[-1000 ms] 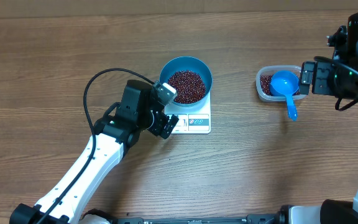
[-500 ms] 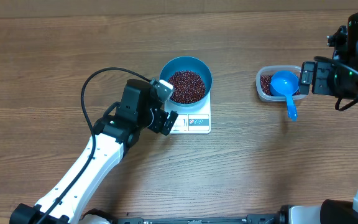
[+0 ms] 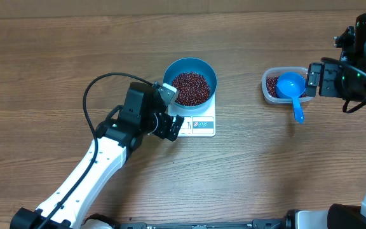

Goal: Scoop item into bowl and weigh 150g on scale

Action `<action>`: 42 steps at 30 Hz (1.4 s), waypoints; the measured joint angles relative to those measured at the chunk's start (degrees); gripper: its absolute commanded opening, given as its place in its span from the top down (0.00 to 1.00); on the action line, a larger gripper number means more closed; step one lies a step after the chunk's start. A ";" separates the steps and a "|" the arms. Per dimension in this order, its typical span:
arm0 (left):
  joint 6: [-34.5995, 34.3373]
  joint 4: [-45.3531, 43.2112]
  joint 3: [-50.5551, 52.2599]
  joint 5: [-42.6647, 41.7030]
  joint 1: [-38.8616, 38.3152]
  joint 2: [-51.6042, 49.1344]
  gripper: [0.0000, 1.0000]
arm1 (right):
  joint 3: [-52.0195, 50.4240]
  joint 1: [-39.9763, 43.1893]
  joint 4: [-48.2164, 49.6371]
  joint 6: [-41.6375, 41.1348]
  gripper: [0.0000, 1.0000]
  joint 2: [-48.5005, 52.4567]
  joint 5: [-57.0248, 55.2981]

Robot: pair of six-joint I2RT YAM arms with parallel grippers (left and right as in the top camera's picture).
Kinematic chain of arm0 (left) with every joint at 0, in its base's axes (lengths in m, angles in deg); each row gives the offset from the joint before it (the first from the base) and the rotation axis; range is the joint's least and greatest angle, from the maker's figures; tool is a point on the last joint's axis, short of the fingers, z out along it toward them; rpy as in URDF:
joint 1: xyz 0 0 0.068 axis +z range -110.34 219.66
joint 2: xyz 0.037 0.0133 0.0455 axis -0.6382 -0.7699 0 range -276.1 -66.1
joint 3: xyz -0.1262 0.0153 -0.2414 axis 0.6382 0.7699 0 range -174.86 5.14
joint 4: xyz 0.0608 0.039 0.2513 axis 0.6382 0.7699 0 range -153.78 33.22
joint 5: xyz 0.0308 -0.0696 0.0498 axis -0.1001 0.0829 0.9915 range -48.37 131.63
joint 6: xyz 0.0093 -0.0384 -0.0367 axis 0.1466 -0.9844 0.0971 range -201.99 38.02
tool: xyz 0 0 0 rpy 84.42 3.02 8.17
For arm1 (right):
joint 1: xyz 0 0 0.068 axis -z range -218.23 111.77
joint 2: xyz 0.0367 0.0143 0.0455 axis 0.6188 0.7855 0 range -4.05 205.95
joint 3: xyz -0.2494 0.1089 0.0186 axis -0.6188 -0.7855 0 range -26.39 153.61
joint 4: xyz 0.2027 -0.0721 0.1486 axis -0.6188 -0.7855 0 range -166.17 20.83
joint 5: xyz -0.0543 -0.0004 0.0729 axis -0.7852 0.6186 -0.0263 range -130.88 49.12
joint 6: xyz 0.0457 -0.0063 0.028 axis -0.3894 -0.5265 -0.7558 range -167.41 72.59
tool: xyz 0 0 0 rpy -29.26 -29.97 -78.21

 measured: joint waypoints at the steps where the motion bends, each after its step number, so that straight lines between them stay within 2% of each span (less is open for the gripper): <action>1: 0.00 0.02 0.37 -0.66 -0.11 0.00 0.00 | 0.00 0.02 0.02 -0.02 0.00 0.00 0.00; 9: -0.15 0.04 3.13 -3.63 -4.76 0.00 0.00 | 0.00 0.02 0.02 0.00 0.00 0.00 0.00; 19: -0.15 0.00 3.43 -1.49 -7.58 1.03 0.00 | 0.00 0.02 0.00 0.00 0.00 0.00 0.00; 24: -0.13 -0.04 6.10 2.73 -7.58 6.78 0.00 | 0.00 0.00 0.00 -0.02 0.00 0.00 0.00; 28: 0.28 -0.11 10.34 6.91 -7.43 15.58 0.01 | 0.00 0.00 0.00 -0.02 0.00 0.00 0.00; 33: 0.70 -0.22 14.69 8.79 -2.19 27.21 0.00 | 0.00 0.02 -0.02 0.00 0.00 0.00 0.00; 38: 1.18 -0.48 16.57 7.52 8.87 38.05 0.01 | 0.00 0.02 0.02 -0.02 0.00 0.00 0.00; 42: 1.42 -3.96 16.79 5.70 16.70 45.44 0.00 | 0.00 0.02 0.02 0.00 0.00 0.00 0.02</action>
